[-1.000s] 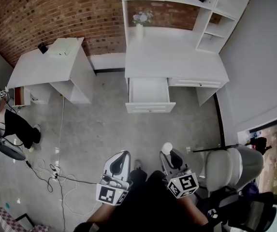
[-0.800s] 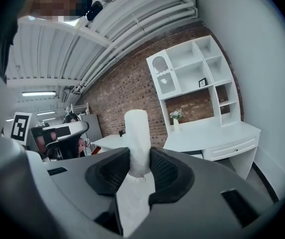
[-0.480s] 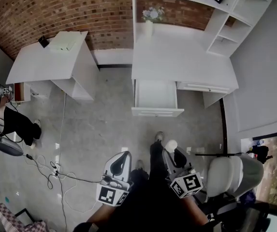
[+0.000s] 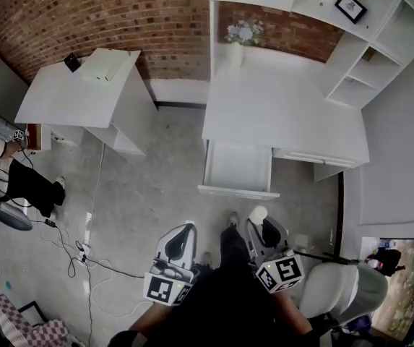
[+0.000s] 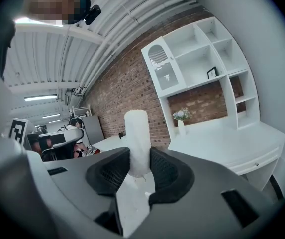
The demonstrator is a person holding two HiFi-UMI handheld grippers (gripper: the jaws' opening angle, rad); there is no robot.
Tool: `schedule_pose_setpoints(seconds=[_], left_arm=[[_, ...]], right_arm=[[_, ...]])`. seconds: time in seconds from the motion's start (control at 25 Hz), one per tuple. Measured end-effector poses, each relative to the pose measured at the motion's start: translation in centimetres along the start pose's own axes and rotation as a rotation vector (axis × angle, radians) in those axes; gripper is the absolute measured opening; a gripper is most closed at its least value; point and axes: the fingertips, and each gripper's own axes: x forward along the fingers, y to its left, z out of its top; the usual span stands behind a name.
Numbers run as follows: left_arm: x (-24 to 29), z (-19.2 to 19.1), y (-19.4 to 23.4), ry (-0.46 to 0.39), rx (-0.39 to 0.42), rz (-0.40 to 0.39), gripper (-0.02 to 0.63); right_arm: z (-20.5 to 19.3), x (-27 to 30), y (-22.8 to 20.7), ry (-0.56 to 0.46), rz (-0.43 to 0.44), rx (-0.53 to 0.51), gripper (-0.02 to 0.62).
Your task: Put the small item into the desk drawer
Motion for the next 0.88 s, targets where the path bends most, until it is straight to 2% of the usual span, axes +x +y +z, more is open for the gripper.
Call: schedule_pose_setpoints(seconds=[0.32,0.44,0.6,0.88], left_arm=[[10.7,1.4,-0.2,-0.039,-0.007,0.044,0.018],[13.6,1.8,0.3,-0.029,0.003,0.075,0.018],[16.7,2.6,0.8,-0.069,0.023,0.118,0.018],[19.4,2.0,1.1,-0.038,0.018,0.14,0.018]], right_arm=[[3.8,6.6,-7.9,0.022,0.081,-0.022,0.14],[5.1,8.8,-10.3,0.024,0.113,-0.025,0.14],[6.1,11.6,-13.0,0.025,0.149,-0.04,0.14],[5.2,14.8,-15.1,0.062,0.178,-0.054,0.14]])
